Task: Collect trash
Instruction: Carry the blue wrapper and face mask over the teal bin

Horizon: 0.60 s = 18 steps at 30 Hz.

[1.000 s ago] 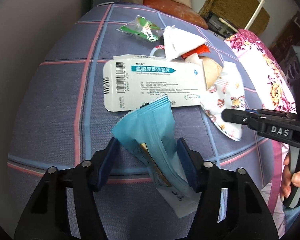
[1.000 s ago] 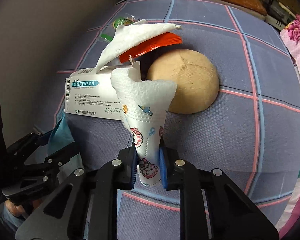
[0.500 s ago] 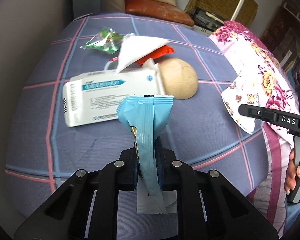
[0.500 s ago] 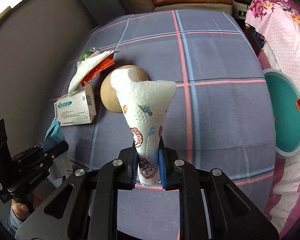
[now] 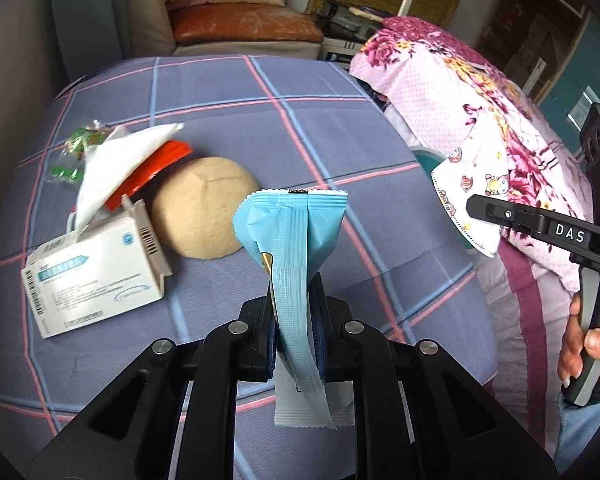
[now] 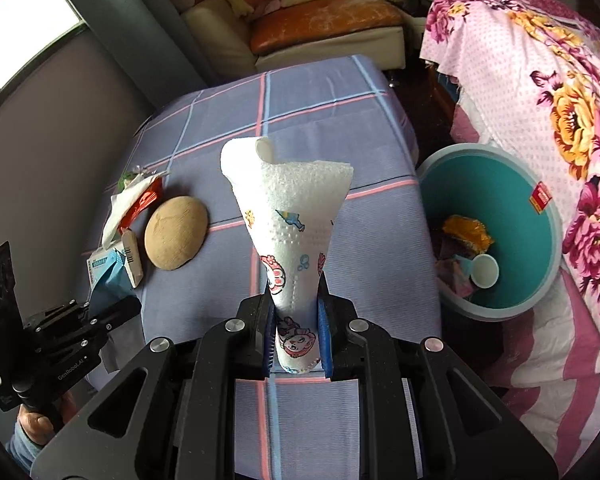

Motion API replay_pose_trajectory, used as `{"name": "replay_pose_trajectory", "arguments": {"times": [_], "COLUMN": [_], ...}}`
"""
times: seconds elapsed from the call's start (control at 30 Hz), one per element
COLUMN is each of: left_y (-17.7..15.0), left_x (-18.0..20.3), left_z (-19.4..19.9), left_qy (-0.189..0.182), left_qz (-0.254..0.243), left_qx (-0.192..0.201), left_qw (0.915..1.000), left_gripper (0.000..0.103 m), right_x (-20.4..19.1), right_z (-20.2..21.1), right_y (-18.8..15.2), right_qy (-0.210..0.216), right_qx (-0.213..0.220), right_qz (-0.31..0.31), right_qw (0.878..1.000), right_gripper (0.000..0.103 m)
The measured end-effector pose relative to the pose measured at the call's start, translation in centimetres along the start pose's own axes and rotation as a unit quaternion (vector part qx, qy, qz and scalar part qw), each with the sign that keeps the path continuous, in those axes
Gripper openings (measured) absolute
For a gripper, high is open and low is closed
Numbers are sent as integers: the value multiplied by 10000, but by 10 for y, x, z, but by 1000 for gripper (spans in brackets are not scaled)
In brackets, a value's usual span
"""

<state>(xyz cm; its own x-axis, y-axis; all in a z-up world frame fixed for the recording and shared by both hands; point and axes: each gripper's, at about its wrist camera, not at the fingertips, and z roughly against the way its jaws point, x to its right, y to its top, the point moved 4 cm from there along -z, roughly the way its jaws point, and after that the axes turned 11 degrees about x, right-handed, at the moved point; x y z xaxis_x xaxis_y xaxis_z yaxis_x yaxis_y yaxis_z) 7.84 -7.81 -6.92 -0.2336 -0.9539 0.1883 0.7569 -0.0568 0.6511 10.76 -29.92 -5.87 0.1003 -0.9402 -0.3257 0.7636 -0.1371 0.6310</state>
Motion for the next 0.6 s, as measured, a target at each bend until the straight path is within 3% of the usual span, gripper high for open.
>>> {"name": "replay_pose_trajectory", "arguments": {"times": [0.23,0.6], "left_y": [21,55], "left_x": [66,157], "left_z": [-30,-92], "left_qy": [-347,-919], "left_qz": [-477,-770], "left_qx": [-82,-303], "left_qw": [9982,9923], "left_gripper": [15,15], "right_x": [62,143], "right_z": [17,33], "right_y": [13,22], "right_qy": [-242,-592], "right_qx": [223,374], "right_qz": [-355,-768], "right_qw": [9988,9946], "right_gripper": [17,19]}}
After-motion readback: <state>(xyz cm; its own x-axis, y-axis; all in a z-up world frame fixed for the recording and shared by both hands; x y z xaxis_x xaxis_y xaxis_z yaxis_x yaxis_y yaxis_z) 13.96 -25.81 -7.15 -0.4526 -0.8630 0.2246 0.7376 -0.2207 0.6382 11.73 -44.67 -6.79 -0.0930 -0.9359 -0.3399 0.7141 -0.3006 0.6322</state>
